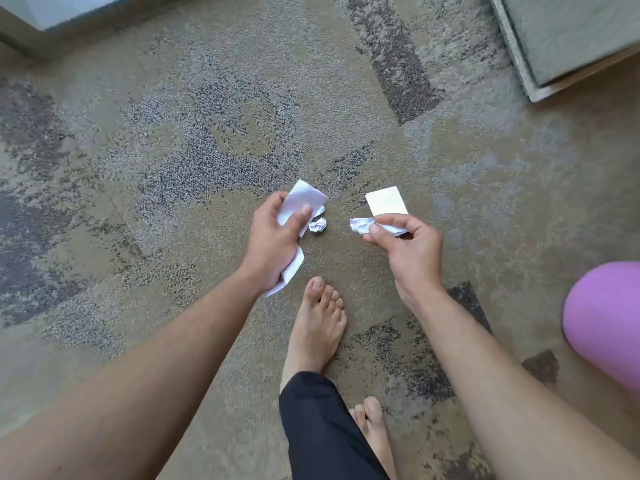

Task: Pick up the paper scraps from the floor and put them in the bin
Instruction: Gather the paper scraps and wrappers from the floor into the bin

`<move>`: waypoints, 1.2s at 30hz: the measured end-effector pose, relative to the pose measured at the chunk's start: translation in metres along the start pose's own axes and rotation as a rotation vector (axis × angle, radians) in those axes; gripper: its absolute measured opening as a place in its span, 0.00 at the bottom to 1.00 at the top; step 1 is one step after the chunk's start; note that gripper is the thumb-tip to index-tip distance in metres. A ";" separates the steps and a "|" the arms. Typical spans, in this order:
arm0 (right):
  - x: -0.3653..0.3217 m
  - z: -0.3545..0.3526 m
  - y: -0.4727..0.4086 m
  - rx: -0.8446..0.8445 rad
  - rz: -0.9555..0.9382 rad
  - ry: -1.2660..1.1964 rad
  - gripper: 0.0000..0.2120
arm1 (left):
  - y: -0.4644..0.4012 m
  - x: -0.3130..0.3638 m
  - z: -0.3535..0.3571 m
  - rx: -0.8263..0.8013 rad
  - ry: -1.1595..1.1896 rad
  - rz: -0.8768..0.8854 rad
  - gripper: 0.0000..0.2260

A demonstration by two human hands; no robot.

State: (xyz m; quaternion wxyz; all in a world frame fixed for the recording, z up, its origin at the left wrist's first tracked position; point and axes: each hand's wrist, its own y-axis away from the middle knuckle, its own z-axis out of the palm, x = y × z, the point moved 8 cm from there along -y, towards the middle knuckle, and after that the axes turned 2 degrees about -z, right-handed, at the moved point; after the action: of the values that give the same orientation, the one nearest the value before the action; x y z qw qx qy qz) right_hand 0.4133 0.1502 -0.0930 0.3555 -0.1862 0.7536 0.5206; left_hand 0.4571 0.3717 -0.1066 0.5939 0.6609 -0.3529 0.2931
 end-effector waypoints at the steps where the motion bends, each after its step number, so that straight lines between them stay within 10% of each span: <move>1: -0.005 -0.006 0.006 0.007 0.028 -0.086 0.11 | 0.008 0.007 0.006 -0.018 0.066 -0.026 0.03; 14: -0.084 -0.132 0.125 0.172 0.060 -0.643 0.09 | 0.140 0.133 0.102 -0.145 0.190 -0.044 0.07; 36: -0.083 -0.463 0.207 0.551 -0.024 -0.869 0.08 | 0.335 0.213 0.419 -0.497 0.159 -0.050 0.07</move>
State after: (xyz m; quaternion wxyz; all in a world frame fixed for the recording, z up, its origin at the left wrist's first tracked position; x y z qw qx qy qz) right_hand 0.1766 -0.2015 0.1973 0.6777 0.1391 0.6433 0.3279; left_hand 0.2944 -0.0843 0.2076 0.7710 0.4782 -0.3497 0.2338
